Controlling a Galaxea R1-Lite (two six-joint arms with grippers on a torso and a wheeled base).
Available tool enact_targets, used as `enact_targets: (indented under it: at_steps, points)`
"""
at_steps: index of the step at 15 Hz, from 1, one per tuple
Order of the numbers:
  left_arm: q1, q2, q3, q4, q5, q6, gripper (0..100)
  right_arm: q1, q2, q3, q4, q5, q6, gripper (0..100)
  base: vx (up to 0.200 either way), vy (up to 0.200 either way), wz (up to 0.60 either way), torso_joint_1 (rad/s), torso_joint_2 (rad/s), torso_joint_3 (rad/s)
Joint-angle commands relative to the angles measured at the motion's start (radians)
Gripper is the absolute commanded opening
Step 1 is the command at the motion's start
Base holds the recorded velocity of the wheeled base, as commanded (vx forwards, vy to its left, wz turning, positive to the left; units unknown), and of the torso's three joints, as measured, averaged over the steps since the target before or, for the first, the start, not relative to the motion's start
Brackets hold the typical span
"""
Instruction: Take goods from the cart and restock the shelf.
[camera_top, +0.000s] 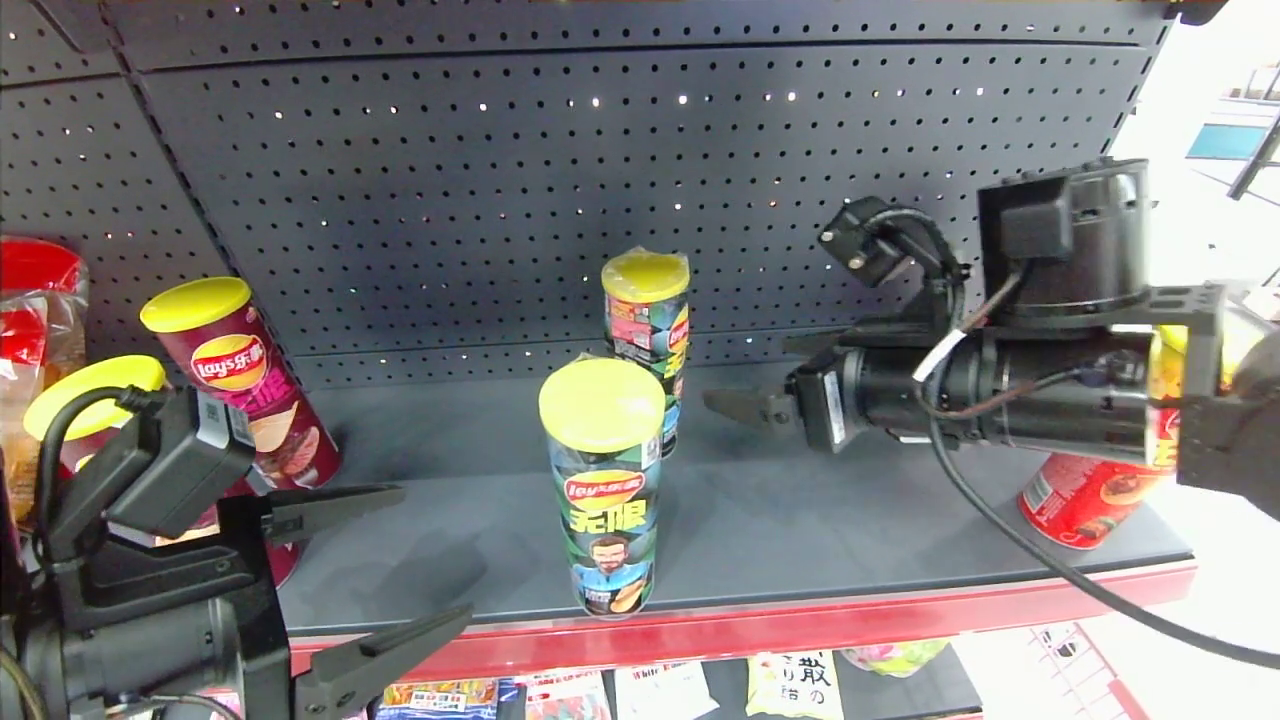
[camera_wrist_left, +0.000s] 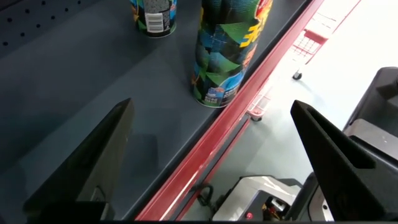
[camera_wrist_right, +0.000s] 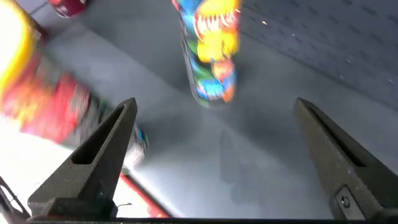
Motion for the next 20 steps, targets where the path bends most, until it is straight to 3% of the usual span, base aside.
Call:
enact_targets:
  at_steps: [1, 5, 8, 10, 13, 18, 20]
  points:
    - [0.001, 0.038, -0.007, -0.001, 0.01, 0.0, 100, 0.006, -0.22, 0.156, -0.002, -0.038, 0.002, 100, 0.0, 0.0, 0.0, 0.0, 0.0, 0.0]
    - [-0.001, 0.098, -0.002, -0.004, 0.04, 0.002, 100, 0.032, -0.656, 0.46, -0.001, -0.073, -0.039, 100, 0.0, 0.0, 0.0, 0.0, 0.0, 0.0]
    - [-0.001, 0.139, -0.004, -0.004, 0.043, 0.008, 100, -0.02, -0.957, 0.601, 0.036, -0.159, -0.045, 100, 0.0, 0.0, 0.0, 0.0, 0.0, 0.0]
    - [-0.001, 0.159, 0.001, -0.002, 0.054, 0.01, 100, -0.083, -1.05, 0.605, 0.104, -0.185, -0.044, 100, 0.0, 0.0, 0.0, 0.0, 0.0, 0.0]
    - [0.001, 0.213, -0.004, -0.004, 0.134, 0.011, 100, -0.148, -1.132, 0.605, 0.179, -0.188, -0.044, 100, 0.0, 0.0, 0.0, 0.0, 0.0, 0.0]
    - [-0.019, 0.288, -0.012, -0.007, 0.232, 0.013, 100, -0.172, -1.141, 0.615, 0.18, -0.188, -0.041, 100, 0.0, 0.0, 0.0, 0.0, 0.0, 0.0]
    - [-0.022, 0.305, -0.024, -0.007, 0.238, 0.013, 100, -0.172, -1.15, 0.622, 0.18, -0.188, -0.041, 100, 0.0, 0.0, 0.0, 0.0, 0.0, 0.0]
